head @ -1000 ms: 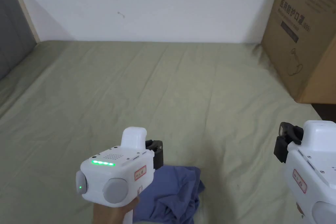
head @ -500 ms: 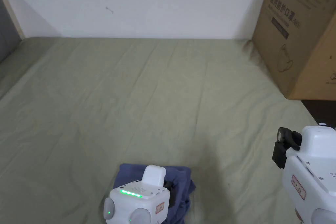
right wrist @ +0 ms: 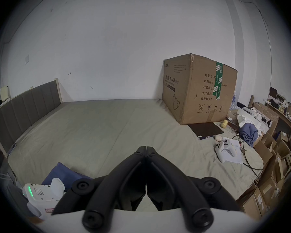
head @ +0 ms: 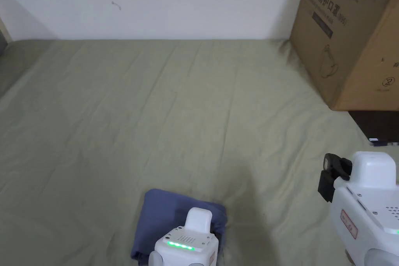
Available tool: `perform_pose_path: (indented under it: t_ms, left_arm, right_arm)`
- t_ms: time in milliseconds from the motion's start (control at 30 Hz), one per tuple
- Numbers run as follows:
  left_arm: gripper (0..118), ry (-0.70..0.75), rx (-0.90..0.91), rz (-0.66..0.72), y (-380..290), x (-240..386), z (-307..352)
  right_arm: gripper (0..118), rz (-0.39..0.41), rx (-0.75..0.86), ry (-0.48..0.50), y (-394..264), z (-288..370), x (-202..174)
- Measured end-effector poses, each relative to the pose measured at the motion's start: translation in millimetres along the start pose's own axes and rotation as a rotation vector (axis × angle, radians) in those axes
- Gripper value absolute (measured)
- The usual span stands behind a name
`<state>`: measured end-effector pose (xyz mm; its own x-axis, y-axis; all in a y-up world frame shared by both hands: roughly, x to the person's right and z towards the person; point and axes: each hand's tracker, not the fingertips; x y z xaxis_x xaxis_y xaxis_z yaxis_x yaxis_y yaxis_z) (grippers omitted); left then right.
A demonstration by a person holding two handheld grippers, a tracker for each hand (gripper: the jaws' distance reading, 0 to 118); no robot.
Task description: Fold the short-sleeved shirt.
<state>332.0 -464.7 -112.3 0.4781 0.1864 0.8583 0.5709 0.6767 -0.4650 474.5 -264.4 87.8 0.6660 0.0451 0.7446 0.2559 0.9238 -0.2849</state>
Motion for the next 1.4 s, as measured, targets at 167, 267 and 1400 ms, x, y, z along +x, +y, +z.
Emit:
perform_pose_path:
  t_ms: [167, 267, 1400]
  left_arm:
    - [0, -0.056, 0.075, 0.058, 24, -10, 31]
    - [0, -0.054, 0.184, 0.036, 51, -19, 69]
    - [0, 0.365, 0.688, 0.041, 133, -177, 277]
  right_arm:
    - [0, 0.007, 0.019, 0.02, 7, 9, -8]
    - [0, 0.015, 0.043, 0.031, 15, 15, -13]
    - [0, 0.032, 0.25, 0.115, 58, 34, -82]
